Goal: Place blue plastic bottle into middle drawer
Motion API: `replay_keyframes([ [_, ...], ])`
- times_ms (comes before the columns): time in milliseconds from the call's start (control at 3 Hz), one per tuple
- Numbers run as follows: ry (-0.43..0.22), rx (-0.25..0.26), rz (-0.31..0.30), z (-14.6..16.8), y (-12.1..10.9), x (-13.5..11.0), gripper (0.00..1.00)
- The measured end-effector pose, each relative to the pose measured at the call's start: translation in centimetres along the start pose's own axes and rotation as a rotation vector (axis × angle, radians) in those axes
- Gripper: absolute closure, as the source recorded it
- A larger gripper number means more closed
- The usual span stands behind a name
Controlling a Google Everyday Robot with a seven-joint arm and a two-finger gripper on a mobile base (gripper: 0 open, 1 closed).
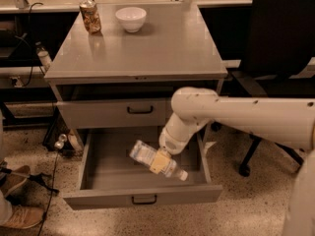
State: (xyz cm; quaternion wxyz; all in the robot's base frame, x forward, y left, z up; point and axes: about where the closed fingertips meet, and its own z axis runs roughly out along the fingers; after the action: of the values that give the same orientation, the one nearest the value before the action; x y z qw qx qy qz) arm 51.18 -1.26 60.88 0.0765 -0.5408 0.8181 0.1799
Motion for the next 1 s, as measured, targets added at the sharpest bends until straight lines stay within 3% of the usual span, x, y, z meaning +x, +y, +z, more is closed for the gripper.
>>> replay_keyframes([
  [333,-0.055,0.059,0.065,4.5,-2.9,0.7,1.00],
  [667,-0.166,0.043,0.120,8.3,-5.3,0.7,1.00],
  [1000,-0.180,0.012,0.135,10.7,-5.5,1.6,1.00],
])
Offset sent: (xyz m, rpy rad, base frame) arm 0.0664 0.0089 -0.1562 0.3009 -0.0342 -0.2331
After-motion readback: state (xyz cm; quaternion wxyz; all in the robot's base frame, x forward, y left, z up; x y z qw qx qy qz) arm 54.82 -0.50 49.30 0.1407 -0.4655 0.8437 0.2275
